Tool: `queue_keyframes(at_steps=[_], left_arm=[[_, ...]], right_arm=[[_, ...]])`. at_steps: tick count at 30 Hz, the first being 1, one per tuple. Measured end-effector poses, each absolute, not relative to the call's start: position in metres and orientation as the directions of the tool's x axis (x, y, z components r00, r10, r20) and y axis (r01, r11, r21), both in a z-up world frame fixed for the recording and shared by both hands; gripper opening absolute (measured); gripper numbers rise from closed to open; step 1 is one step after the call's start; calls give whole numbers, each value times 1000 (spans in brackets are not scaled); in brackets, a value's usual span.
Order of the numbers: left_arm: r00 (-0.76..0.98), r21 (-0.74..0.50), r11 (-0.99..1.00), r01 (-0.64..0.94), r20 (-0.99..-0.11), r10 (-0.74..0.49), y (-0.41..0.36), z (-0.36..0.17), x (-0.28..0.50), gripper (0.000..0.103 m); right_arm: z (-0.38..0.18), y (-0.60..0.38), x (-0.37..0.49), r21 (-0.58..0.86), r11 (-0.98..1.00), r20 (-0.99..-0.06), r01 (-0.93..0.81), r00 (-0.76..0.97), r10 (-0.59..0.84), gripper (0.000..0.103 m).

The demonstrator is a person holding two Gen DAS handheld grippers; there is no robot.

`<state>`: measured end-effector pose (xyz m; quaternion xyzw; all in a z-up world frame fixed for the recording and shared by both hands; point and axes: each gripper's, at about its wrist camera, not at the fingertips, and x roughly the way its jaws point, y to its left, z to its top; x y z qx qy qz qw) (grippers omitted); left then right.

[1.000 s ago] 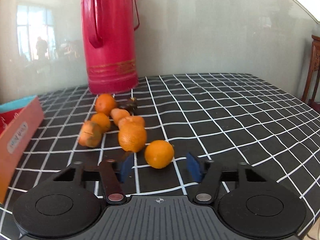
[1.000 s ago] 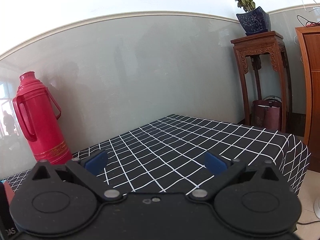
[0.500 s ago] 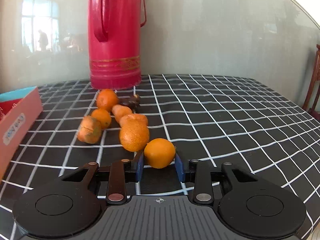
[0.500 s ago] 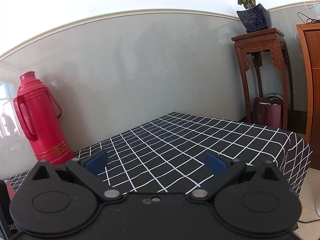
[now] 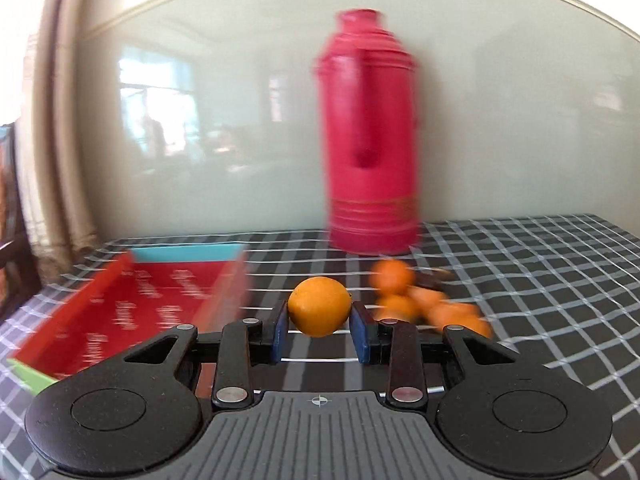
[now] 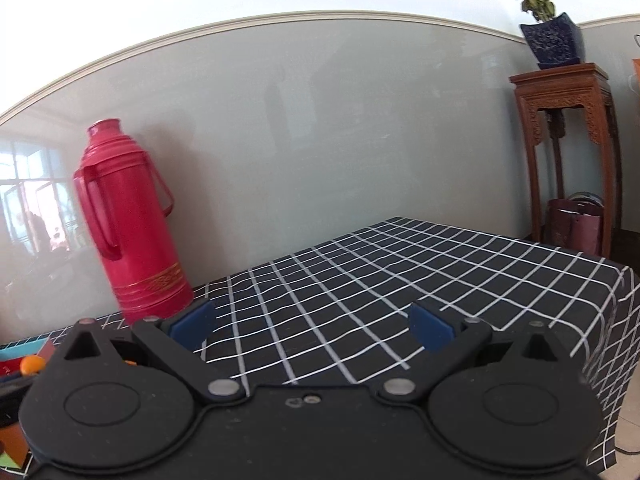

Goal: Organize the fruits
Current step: 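Carry the orange into the red box and open the left tool, then grasp the orange-brown fruit piece with the right tool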

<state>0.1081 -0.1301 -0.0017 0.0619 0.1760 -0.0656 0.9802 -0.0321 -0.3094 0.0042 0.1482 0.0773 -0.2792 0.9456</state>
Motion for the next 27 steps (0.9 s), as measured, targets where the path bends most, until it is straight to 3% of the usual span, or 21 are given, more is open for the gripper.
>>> queue_keyframes(at_steps=[10,16,20,22,24,27], left_arm=[[902,53,994,-95,-418,108,-26,1,138,34],[851,4,984,-177,-502,155,13,-9,152,34],[846,-26,982,-189,-511,150,25,-9,151,34],[853,-38,983,-179,-505,136,29,-8,148,42],[864,-41,983,-176,-486,135,33,-5,143,60],[886,-47,984,-169,-445,131,41,1,132,66]], right_arm=[[4,-259,1,187,879,-237,439,888,-394,97],[1,-238,23,166,908,-266,384,904,-334,97],[-1,-225,35,154,924,-280,351,912,-300,97],[-3,-220,40,152,929,-288,338,914,-286,97],[-5,-215,47,150,936,-295,318,918,-265,97],[-6,-205,59,128,948,-313,292,919,-241,95]])
